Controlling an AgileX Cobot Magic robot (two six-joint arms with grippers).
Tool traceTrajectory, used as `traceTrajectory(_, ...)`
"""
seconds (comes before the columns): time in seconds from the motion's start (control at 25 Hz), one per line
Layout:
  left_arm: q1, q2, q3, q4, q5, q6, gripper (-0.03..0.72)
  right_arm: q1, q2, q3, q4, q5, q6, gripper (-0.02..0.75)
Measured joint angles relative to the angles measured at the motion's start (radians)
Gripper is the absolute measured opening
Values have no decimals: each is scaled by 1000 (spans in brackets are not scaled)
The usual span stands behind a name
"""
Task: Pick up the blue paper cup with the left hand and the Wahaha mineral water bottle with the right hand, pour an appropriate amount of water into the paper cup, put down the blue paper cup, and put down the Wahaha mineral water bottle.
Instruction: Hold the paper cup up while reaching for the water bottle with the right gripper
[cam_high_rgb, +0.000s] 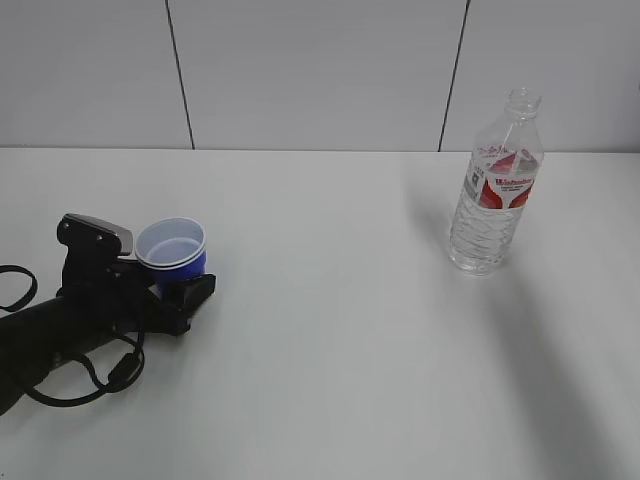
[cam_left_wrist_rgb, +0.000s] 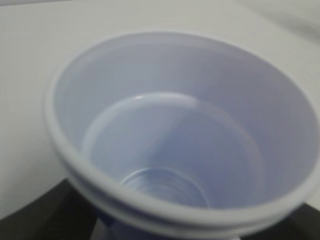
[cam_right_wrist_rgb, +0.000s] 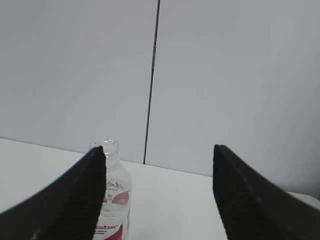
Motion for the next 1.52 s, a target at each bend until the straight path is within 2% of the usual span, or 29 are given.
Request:
traceTrajectory(0.12,0,0,-2,0,0,0,578,0,0,0,0,0,0,503)
traceTrajectory(0.4,0,0,-9,-4,0,0,452,0,0,0,0,0,0,503)
traceTrajectory(0.8,0,-16,-9,20,-1,0,438,0,0,0,0,0,0,503)
traceTrajectory(1.12,0,-210,40,75,5,0,438,0,0,-81,0,72,0,503)
traceTrajectory(1.52,-14,-573,99,215,373,-2,437,4,46,-302,-32,232,29,503)
